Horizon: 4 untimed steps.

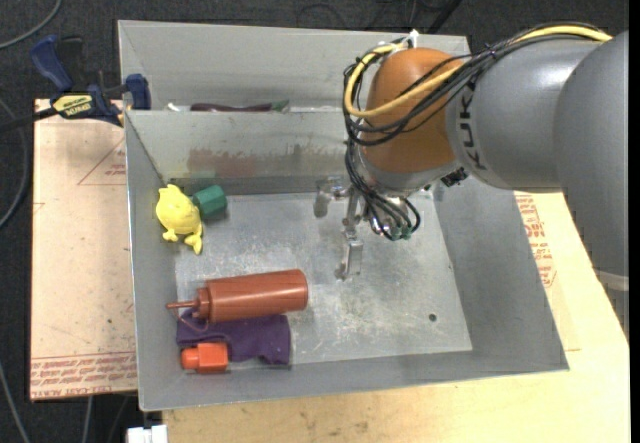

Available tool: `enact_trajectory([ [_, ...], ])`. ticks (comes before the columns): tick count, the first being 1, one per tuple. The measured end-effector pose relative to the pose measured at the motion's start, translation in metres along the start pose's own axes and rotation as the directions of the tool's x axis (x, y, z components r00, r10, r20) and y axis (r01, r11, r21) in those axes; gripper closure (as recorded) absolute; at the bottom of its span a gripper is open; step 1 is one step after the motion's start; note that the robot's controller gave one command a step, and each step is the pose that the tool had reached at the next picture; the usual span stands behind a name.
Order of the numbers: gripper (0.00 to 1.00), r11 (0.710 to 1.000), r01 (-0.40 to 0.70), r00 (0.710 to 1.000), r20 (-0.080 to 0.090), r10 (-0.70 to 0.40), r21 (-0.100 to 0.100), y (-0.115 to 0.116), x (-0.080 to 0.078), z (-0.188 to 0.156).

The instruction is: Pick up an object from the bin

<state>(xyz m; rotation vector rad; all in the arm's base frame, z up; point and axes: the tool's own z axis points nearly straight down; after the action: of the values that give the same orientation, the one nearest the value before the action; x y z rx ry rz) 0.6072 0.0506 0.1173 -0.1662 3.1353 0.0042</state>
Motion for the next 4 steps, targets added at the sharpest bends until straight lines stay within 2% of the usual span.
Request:
enact_trajectory([
  [1,0.0,0.997,0.071,0.997,0.005,-0.071,0.003,0.029,0.006,0.026],
  [2,0.0,1.0,0.031,1.0,0.0,-0.031,0.001,0.065,0.005,0.041],
  [3,0.0,0.99,0.139,0.99,0.004,-0.139,0.002,0.095,0.019,0.045],
  [4,0.0,0.951,0.31,0.951,0.002,-0.31,0.0,0.101,0.04,0.047],
])
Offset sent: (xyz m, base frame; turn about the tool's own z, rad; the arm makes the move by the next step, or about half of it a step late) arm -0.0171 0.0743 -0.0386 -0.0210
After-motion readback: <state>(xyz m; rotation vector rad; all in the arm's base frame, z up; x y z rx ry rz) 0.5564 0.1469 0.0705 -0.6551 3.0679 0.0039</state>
